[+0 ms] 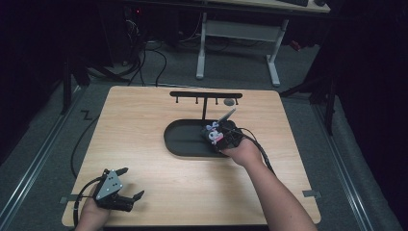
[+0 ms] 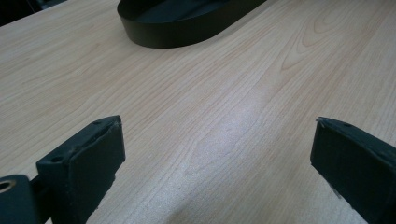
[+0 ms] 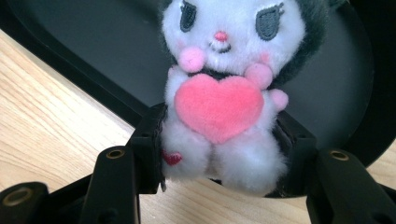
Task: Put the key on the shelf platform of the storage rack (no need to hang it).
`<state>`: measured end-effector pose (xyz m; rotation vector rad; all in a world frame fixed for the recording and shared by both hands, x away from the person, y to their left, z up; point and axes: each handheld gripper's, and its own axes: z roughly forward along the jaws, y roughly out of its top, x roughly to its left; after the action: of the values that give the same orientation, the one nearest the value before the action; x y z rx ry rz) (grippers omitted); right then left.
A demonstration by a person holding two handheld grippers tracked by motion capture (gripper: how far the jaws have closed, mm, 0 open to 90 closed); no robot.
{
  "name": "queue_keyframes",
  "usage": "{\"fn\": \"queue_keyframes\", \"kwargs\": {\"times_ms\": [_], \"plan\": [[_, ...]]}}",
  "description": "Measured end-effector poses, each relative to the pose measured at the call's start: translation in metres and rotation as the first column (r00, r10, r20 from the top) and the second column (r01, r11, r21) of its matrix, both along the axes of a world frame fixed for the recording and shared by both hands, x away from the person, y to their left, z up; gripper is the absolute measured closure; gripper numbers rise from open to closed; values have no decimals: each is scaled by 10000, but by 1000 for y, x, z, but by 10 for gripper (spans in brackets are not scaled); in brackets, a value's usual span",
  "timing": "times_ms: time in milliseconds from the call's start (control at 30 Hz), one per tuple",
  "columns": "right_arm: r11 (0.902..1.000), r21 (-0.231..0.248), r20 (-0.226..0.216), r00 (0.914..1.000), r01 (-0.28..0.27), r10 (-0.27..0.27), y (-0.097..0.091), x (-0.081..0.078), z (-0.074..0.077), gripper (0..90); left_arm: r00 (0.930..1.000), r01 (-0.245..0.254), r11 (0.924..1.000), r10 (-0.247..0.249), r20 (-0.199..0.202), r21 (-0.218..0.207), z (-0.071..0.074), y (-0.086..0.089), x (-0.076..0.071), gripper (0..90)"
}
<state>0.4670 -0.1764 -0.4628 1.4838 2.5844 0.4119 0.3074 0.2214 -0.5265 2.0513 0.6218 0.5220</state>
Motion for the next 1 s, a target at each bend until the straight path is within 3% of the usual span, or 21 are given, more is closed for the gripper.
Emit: {"fn": "queue_keyframes", "kwargs": {"times_ms": [433,567,700,1000], "plan": [[9999,84,-81,9999,84,-84,7,6,-14,447,10000,62,10000,-61,-65,58,-1,0,1,36],[9998,149,35,9999,128,-128,8,7,-15,376,10000,64,10000,-64,-64,21,-1,-1,2,36],[9994,262,172,9996,228,-232,9,6,-11,299,10000,58,10000,-58,-54,16,-1,-1,3,36],[9974,593,410,9982,401,-426,2,2,6,285,9999,112,9999,-111,-124,72,-2,-3,2,36]]}}
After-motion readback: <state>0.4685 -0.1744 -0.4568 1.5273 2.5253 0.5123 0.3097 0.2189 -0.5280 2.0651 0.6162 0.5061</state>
